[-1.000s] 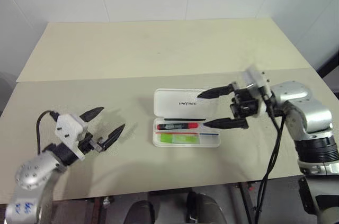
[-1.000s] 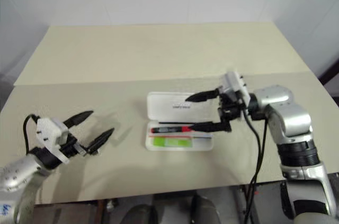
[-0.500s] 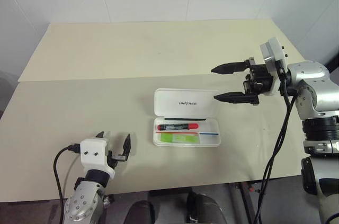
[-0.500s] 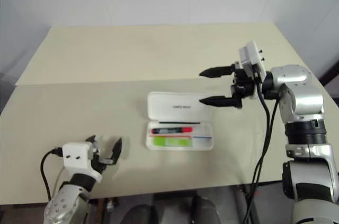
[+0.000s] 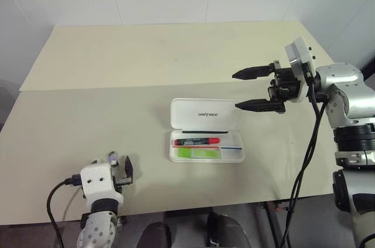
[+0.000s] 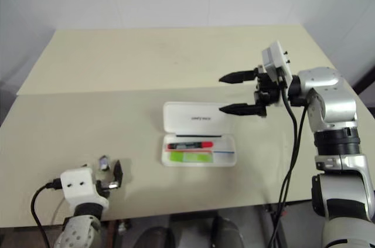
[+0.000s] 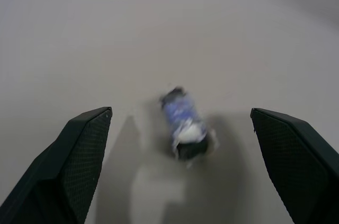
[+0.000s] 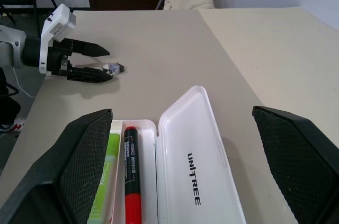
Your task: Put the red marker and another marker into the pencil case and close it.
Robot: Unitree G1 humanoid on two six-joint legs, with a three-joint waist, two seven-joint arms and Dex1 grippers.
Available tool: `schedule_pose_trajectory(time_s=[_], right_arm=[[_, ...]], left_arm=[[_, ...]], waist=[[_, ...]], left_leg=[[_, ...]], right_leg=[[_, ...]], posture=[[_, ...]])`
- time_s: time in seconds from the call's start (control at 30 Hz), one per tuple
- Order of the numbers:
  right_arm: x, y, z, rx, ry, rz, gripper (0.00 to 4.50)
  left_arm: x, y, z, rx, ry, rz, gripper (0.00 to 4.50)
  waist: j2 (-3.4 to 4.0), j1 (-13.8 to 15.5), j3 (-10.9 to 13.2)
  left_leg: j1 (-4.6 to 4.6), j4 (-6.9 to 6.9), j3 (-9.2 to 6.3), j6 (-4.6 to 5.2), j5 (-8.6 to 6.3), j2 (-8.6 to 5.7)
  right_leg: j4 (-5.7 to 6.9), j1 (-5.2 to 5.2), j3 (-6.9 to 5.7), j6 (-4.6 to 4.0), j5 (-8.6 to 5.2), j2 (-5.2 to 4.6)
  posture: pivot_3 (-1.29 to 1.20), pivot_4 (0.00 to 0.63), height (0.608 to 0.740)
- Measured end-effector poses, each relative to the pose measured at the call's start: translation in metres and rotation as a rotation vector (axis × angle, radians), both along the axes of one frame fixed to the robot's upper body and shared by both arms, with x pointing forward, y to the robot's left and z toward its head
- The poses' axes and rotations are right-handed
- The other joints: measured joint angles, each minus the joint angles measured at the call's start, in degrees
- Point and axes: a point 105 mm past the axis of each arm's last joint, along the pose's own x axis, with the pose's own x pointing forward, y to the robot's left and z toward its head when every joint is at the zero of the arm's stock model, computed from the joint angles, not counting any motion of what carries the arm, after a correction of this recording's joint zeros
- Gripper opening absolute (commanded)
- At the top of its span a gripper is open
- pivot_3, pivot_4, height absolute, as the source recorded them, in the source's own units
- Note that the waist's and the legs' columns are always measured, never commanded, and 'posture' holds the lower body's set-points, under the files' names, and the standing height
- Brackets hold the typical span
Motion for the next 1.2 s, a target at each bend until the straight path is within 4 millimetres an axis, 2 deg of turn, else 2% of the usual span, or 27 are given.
schedule_pose_trajectory(time_s=[0.43, 0.47, 0.53, 0.83, 0.87, 1.03, 1.2], right_arm=[[0.000, 0.000, 0.000, 0.000, 0.000, 0.002, 4.45], [0.000, 0.000, 0.000, 0.000, 0.000, 0.002, 4.50], [-0.001, 0.000, -0.001, 0.000, 0.001, 0.004, 4.50], [-0.004, -0.003, -0.009, -0.006, 0.022, 0.000, 4.50], [-0.004, -0.003, -0.010, -0.006, 0.023, -0.001, 4.50], [-0.006, -0.005, -0.014, 0.006, 0.029, 0.009, 4.50], [-0.008, -0.007, -0.014, 0.036, 0.021, 0.024, 4.50]], left_arm=[[0.001, 0.003, -0.009, -0.056, 0.031, 0.011, 4.50], [0.001, 0.003, -0.009, -0.060, 0.030, 0.009, 4.06], [0.003, 0.001, -0.010, -0.075, 0.026, -0.006, 3.54], [0.008, 0.002, -0.010, -0.070, 0.020, -0.019, 0.47], [0.008, 0.003, -0.010, -0.067, 0.020, -0.018, 0.35], [0.012, 0.015, -0.008, -0.019, 0.004, -0.003, 0.35], [0.017, 0.025, 0.005, 0.019, -0.056, -0.020, 0.35]], waist=[[0.00, -0.05, 0.00], [0.00, -0.05, 0.00], [0.00, -0.01, 0.00], [0.01, -0.16, -0.01], [0.01, -0.16, -0.01], [0.01, -0.07, -0.01], [0.00, 0.09, -0.01]], left_leg=[[0.01, 0.00, 0.01, 0.09, -0.05, 0.00], [0.01, 0.00, 0.01, 0.09, -0.05, 0.00], [0.01, 0.01, 0.00, 0.09, -0.05, 0.00], [0.05, 0.02, 0.04, 0.08, -0.04, 0.00], [0.05, 0.02, 0.04, 0.08, -0.04, 0.00], [0.04, 0.03, 0.03, 0.08, -0.04, 0.00], [0.00, 0.04, 0.02, 0.08, -0.05, -0.02]], right_leg=[[-0.01, 0.00, -0.01, 0.00, 0.00, -0.07], [-0.01, 0.00, -0.02, 0.00, 0.00, -0.07], [0.00, 0.00, -0.03, 0.00, 0.00, -0.07], [0.01, 0.00, -0.03, 0.00, 0.00, 0.01], [0.01, 0.00, -0.03, 0.00, 0.00, 0.01], [0.01, 0.00, -0.04, 0.00, 0.00, 0.01], [0.02, 0.00, -0.06, 0.00, 0.00, -0.04]], posture=[[0.00, 0.150, 0.740], [0.00, 0.150, 0.740], [0.00, 0.150, 0.740], [0.00, 0.150, 0.740], [0.00, 0.150, 0.740], [0.00, 0.150, 0.740], [0.00, 0.150, 0.740]])
